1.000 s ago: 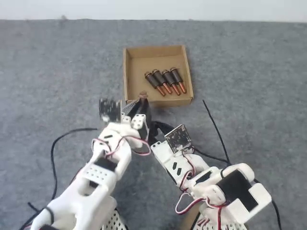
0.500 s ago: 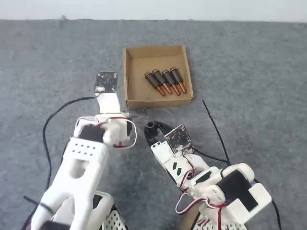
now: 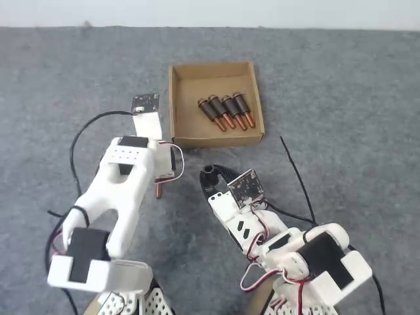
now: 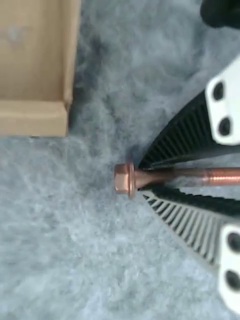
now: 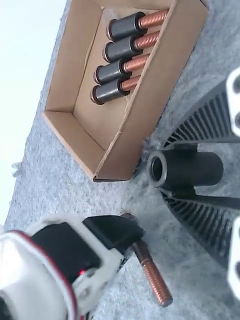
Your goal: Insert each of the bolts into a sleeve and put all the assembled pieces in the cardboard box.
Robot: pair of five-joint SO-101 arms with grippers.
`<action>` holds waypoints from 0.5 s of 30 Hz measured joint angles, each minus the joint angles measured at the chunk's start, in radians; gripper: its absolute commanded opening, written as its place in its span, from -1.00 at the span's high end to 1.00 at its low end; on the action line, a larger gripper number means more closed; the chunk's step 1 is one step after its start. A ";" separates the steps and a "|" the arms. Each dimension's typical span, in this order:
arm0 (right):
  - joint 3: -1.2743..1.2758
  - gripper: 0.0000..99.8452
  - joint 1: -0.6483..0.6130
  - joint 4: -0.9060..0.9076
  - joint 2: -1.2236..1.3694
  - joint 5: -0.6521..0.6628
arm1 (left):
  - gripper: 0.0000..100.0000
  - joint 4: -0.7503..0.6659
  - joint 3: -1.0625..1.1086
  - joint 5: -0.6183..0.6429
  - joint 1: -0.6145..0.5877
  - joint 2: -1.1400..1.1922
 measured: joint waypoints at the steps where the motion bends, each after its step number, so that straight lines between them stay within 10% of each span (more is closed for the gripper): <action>1: 0.000 0.99 0.000 0.000 0.000 0.000 | 0.97 0.000 -0.002 -0.002 0.000 0.011; 15: 0.000 0.99 0.000 0.000 0.000 0.000 | 0.64 0.161 -0.115 -0.006 -0.002 0.077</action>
